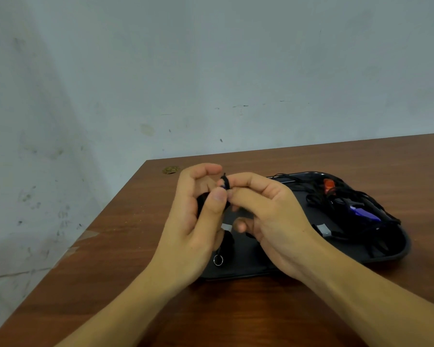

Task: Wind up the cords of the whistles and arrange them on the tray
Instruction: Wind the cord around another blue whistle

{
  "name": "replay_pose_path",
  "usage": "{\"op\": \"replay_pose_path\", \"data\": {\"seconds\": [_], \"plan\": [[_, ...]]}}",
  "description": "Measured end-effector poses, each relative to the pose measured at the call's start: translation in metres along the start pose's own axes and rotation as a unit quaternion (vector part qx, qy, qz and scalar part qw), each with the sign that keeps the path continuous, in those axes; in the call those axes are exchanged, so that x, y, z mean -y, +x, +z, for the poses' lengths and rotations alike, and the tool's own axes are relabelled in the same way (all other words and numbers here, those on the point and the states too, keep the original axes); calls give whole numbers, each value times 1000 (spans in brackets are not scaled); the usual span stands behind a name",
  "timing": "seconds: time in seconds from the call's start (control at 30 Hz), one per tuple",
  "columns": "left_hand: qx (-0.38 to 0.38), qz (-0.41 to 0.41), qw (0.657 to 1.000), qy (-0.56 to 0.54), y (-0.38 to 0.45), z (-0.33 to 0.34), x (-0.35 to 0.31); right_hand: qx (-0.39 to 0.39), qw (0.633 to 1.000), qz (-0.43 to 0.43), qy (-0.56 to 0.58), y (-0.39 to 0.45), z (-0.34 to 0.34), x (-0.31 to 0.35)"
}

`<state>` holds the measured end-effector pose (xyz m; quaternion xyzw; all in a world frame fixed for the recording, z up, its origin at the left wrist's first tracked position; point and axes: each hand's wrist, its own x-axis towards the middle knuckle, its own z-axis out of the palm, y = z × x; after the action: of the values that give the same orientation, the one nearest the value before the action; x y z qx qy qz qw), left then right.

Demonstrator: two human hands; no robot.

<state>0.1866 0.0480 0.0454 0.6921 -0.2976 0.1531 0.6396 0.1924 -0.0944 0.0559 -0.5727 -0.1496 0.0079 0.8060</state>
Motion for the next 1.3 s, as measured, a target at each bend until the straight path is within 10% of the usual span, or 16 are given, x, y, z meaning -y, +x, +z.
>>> {"op": "replay_pose_path", "data": {"seconds": [0.27, 0.4, 0.67, 0.97, 1.3], "plan": [[67, 71, 982, 159, -1, -7, -1, 63, 992, -54, -91, 3, -13, 5], [83, 88, 959, 255, -3, -15, 4, 67, 909, -220, -348, 4, -25, 11], [40, 95, 949, 299, -1, -17, 11, 63, 828, -318, -458, 4, -25, 7], [-14, 9, 989, 149, 5, -14, 11, 35, 951, -200, -231, 0, -12, -7], [-41, -95, 995, 5, -1, 1, -12, -5, 868, -364, -339, 4, -7, -16]]}}
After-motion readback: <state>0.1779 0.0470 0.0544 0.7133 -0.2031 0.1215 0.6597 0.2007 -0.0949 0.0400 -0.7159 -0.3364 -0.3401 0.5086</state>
